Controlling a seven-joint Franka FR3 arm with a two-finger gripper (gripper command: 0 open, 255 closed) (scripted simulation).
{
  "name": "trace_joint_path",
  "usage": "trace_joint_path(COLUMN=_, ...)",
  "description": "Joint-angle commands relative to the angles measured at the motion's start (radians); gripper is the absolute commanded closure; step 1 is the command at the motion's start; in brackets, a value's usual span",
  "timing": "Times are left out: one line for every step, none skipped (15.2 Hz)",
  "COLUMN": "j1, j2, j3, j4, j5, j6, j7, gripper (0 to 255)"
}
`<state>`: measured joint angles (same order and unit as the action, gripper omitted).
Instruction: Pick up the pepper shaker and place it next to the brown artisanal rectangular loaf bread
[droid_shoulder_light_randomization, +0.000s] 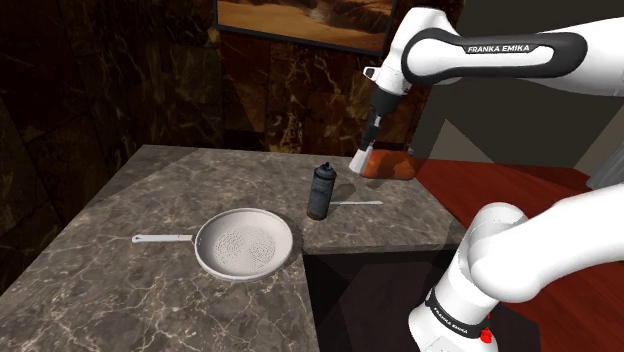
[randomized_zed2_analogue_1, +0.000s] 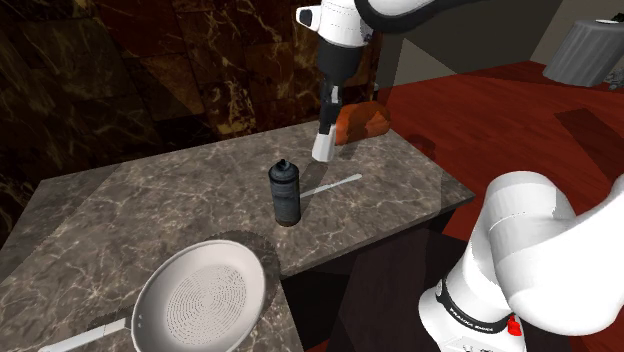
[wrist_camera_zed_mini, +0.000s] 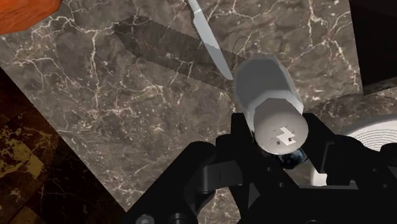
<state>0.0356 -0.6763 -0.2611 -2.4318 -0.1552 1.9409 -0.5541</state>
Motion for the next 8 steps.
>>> trace_joint_path(j1=-0.003, j2=0.057, j3=-0.041, j4=0.041, j5=-0.006, j6=0.019, j7=-0.043, gripper=255)
trace_joint_path(j1=-0.003, j2=0.085, j3=-0.062, j4=0.065, j5=-0.007, j6=0.026, j7=-0.065, gripper=255)
trace_joint_path(j1=-0.003, j2=0.114, j3=-0.084, j4=0.090, j5=-0.006, j6=0.032, j7=-0.088, gripper=255)
trace_joint_path(j1=-0.003, j2=0.144, j3=-0.105, j4=0.115, j5=-0.004, j6=0.038, j7=-0.111, gripper=255)
trace_joint_path(j1=-0.001, j2=0.174, j3=-0.127, j4=0.142, j5=-0.001, j6=0.043, j7=-0.135, gripper=255)
trace_joint_path(j1=0.000, j2=0.205, j3=-0.148, j4=0.170, j5=0.005, j6=0.047, j7=-0.159, gripper=255)
trace_joint_path(j1=0.002, j2=0.237, j3=-0.170, j4=0.199, j5=0.012, j6=0.051, j7=-0.184, gripper=255)
trace_joint_path(j1=0.005, j2=0.269, j3=-0.191, j4=0.229, j5=0.021, j6=0.054, j7=-0.209, gripper=255)
